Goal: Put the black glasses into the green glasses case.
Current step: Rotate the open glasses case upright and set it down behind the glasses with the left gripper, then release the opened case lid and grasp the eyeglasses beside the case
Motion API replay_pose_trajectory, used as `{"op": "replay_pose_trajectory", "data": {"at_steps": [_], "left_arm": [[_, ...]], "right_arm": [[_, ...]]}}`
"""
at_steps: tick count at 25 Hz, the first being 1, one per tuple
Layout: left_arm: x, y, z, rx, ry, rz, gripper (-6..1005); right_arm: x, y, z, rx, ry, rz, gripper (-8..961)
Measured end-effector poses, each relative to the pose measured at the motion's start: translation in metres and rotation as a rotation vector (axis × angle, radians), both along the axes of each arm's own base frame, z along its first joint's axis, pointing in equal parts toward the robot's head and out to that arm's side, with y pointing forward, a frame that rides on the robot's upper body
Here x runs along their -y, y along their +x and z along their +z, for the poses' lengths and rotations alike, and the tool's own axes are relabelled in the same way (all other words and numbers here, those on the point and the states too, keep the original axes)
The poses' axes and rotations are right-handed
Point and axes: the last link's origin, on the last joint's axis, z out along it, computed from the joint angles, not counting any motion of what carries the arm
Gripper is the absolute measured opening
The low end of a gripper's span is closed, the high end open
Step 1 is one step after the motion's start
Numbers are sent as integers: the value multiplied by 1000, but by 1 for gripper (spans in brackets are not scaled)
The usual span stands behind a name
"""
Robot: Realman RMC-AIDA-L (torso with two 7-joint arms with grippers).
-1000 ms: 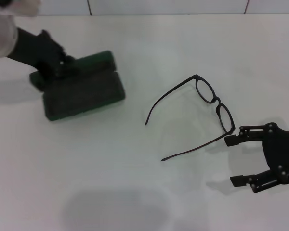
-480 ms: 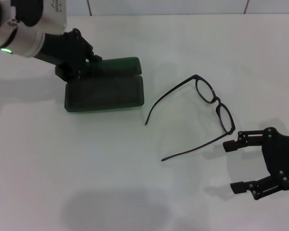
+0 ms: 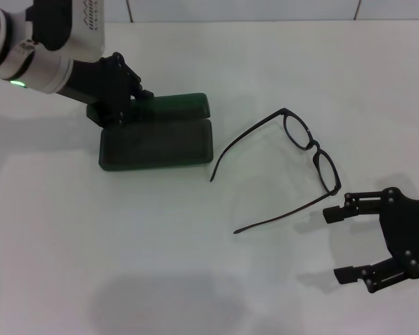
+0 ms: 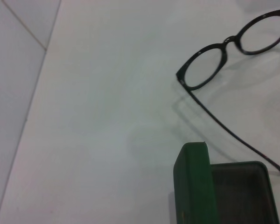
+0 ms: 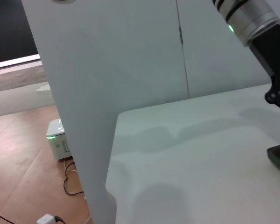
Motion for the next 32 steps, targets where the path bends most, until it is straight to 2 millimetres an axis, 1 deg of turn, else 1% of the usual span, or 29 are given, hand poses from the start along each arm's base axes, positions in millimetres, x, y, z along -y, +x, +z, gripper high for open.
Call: {"op": "replay_pose_trajectory", "data": {"at_steps": [3, 7, 10, 13, 16, 19, 21, 23, 26, 28, 29, 30, 32], "left_arm": [[1, -2, -4, -2, 24, -9, 240], [5, -1, -10, -17, 7, -15, 245], [6, 1, -11, 4, 9, 0, 248], [5, 6, -9, 50, 18, 0, 372], [6, 12, -3, 114, 29, 9, 495], [11, 18, 15, 252, 34, 87, 549], [17, 18, 28, 358, 18, 190, 585], [25, 12, 40, 435, -4, 294, 620], [47, -8, 52, 521, -47, 401, 674], [68, -28, 58, 586, -47, 451, 694], [90, -50, 60, 631, -31, 478, 696], [90, -50, 60, 631, -31, 478, 698], [108, -66, 60, 661, -14, 485, 702]], "right_arm": [[1, 0, 0, -2, -4, 0, 872], [2, 1, 1, -1, -2, -3, 872], [2, 2, 1, 0, -1, -2, 872], [2, 2, 1, 0, 0, -2, 872], [2, 2, 1, 0, 1, -2, 872], [2, 1, 2, -4, 3, -6, 873], [1, 1, 3, -8, 1, -16, 873], [0, 1, 6, -9, 1, -39, 873], [-6, 1, 13, -26, 18, -106, 873], [-13, 0, 21, -47, 41, -169, 873], [-16, 0, 26, -55, 51, -203, 873], [-21, -1, 33, -66, 65, -245, 873], [-29, -4, 46, -76, 80, -318, 873]]}}
